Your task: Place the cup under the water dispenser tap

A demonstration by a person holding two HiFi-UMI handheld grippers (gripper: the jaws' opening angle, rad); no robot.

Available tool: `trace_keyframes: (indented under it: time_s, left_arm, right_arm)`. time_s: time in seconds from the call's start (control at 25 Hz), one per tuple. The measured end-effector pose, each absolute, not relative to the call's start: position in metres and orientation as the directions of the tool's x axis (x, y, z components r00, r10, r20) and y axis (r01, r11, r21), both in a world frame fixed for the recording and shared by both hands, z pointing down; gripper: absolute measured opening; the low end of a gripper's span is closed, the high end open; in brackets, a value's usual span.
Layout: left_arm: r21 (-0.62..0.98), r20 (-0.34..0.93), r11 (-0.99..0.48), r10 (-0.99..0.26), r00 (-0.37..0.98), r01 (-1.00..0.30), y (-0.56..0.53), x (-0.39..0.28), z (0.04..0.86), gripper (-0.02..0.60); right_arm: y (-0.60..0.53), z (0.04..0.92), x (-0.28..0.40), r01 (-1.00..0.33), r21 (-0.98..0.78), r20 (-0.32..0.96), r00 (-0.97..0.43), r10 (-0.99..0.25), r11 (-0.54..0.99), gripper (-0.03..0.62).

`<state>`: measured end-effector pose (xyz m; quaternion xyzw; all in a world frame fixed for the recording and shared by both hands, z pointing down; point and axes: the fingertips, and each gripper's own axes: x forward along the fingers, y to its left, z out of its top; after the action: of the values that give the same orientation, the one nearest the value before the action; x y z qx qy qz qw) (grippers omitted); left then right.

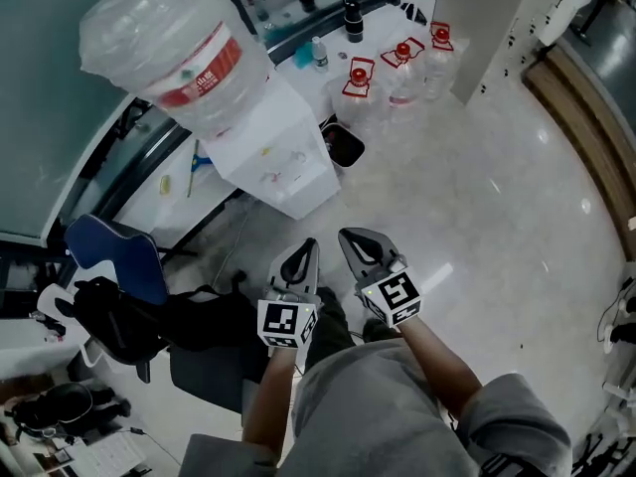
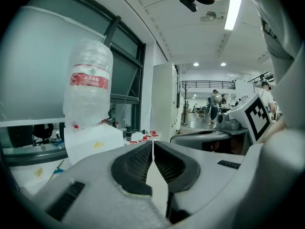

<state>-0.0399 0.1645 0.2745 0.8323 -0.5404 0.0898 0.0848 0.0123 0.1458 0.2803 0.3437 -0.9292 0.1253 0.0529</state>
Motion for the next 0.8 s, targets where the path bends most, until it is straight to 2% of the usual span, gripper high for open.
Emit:
trace_keyframes:
  time_s: [0.24, 0.8]
  left_arm:
    - [0.029, 0.185, -0.384, -0.905, 0.382, -0.923, 0.182, -0.035, 0.229, 0.018]
    - [0.017, 0.149, -0.348, -0.926, 0.347, -0.937, 0.214, -0.024, 0.213, 0.018]
  right_arm:
    - [0.165, 0.239, 0.015, -0.627, -0.201, 0.139, -0.778, -0.612, 0.752, 0.009]
    - [0.189, 0.218, 0.031, -0.614, -0.185, 0.093, -0.788, -0.608, 0.767, 0.009]
